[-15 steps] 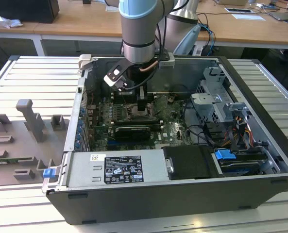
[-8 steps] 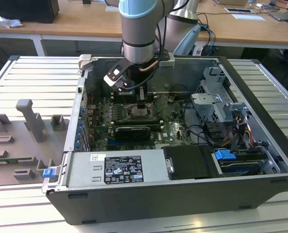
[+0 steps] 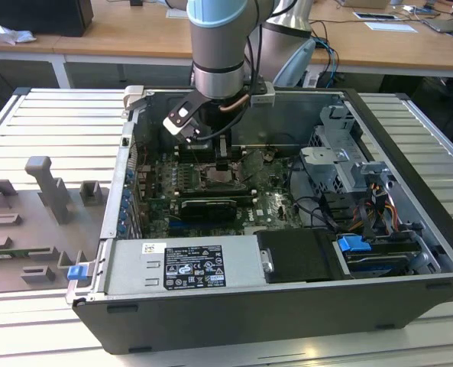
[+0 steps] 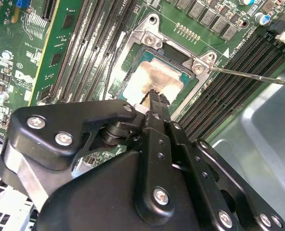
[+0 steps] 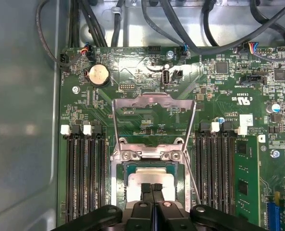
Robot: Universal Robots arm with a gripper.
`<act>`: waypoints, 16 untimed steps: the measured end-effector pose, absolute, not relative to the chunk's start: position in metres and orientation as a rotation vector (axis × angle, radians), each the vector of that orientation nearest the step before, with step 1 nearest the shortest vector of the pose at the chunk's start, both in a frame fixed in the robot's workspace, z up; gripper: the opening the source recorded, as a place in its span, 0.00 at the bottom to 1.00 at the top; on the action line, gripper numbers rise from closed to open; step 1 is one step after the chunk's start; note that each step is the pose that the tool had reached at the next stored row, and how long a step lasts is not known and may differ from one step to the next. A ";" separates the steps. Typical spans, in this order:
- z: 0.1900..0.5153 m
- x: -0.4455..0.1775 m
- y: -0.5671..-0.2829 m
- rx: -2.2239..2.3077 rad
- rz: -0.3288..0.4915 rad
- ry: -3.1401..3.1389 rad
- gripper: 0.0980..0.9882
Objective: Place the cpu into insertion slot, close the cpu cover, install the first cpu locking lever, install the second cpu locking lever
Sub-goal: 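Place the cpu into insertion slot, then close the cpu cover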
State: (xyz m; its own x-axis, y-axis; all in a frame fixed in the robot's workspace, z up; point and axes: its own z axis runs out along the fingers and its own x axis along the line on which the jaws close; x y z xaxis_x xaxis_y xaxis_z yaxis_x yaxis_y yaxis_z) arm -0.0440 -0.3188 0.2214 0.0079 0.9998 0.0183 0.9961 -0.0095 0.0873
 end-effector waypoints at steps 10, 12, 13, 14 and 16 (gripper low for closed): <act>0.225 -0.044 -0.319 2.193 0.111 2.175 0.01; 0.226 -0.044 -0.319 2.193 0.111 2.175 0.01; 0.226 -0.044 -0.319 2.193 0.110 2.174 0.01; 0.226 -0.042 -0.319 2.193 0.106 2.175 0.01; 0.226 -0.039 -0.319 2.195 0.100 2.176 0.01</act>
State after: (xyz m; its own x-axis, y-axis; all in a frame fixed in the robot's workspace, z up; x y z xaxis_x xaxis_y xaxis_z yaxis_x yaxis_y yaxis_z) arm -0.0387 -0.3187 0.2264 0.0081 0.9999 0.0117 0.9967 -0.0090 0.0803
